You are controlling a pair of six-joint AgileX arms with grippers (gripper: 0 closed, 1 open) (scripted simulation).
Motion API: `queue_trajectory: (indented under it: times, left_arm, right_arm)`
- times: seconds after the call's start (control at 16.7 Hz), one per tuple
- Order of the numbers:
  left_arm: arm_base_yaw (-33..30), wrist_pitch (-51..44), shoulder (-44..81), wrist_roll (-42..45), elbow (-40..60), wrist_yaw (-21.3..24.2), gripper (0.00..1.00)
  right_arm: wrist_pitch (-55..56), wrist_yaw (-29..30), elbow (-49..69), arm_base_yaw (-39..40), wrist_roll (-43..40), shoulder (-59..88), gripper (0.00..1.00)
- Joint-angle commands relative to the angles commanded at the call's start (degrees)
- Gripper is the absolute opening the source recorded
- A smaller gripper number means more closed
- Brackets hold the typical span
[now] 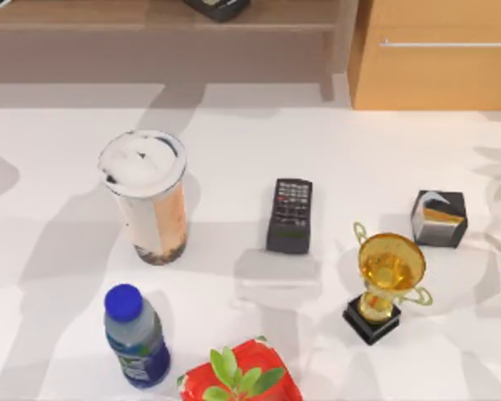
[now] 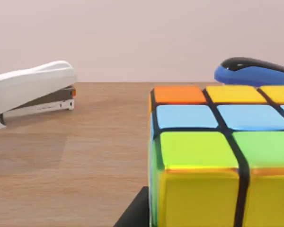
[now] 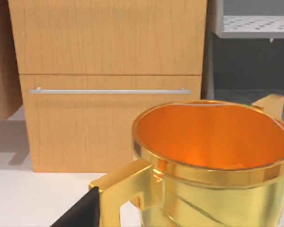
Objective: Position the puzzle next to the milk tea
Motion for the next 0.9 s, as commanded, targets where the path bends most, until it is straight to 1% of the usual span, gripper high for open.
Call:
queue_trajectory:
  times: [0.3,0.66,0.78,0.9]
  left_arm:
    - [-0.2,-1.7,0.0,-0.1,2.6,0.1,0.0]
    - [0.0,-2.5,0.2,0.1,2.8,0.0,0.0]
    - [0.9,-4.3,-1.7,0.3,3.2,1.7,0.0]
    - [2.9,-8.6,-5.9,0.5,3.1,5.1,0.0]
  right_arm:
    - [0.0,0.0,0.0,0.0,0.0,0.0,1.0]
    - [0.0,0.0,0.0,0.0,0.0,0.0,1.0]
    - [0.0,0.0,0.0,0.0,0.0,0.0,1.0]
    - [0.0,0.0,0.0,0.0,0.0,0.0,1.0]
